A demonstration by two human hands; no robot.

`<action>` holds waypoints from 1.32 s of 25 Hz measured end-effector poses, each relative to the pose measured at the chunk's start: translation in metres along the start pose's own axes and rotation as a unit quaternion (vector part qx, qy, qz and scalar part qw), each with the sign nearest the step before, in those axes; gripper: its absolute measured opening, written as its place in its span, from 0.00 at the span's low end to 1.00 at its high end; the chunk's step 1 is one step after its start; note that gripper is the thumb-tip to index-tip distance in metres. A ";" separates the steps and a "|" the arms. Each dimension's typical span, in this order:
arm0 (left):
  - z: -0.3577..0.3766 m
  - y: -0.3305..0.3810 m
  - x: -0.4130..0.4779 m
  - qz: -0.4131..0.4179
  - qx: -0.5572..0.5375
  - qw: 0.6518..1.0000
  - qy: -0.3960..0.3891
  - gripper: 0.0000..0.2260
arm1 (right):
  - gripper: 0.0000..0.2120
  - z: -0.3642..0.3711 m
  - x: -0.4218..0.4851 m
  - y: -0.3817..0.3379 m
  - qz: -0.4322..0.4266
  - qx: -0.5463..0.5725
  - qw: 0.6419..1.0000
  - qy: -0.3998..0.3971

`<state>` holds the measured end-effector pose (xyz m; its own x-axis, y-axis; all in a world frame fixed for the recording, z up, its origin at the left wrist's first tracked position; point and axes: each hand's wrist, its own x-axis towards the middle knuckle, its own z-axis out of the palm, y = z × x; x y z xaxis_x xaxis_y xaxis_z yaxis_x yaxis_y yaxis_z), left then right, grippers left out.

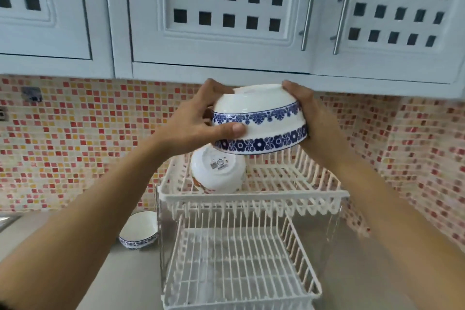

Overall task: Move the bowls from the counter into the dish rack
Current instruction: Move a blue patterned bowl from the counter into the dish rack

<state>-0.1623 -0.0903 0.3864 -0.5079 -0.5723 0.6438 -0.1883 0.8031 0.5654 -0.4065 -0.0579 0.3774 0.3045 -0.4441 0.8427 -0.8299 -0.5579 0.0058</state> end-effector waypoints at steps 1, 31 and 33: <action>0.014 -0.002 0.014 0.001 0.007 1.000 0.006 0.31 | 0.41 -0.011 -0.002 0.018 0.017 0.014 0.999 -0.042; 0.156 -0.096 0.134 -0.343 0.370 0.789 -0.351 0.49 | 0.52 0.073 -0.028 0.178 0.099 -0.033 0.871 -0.481; 0.156 -0.095 0.134 -0.352 0.364 0.785 -0.357 0.49 | 0.53 0.075 -0.028 0.178 0.103 -0.032 0.866 -0.488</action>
<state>-0.3439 -0.2176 0.3382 -0.3558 -0.8863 -0.2963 -0.9317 0.3610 0.0389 -0.5275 -0.1976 0.3149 0.3717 -0.9280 -0.0264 -0.9281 -0.3708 -0.0347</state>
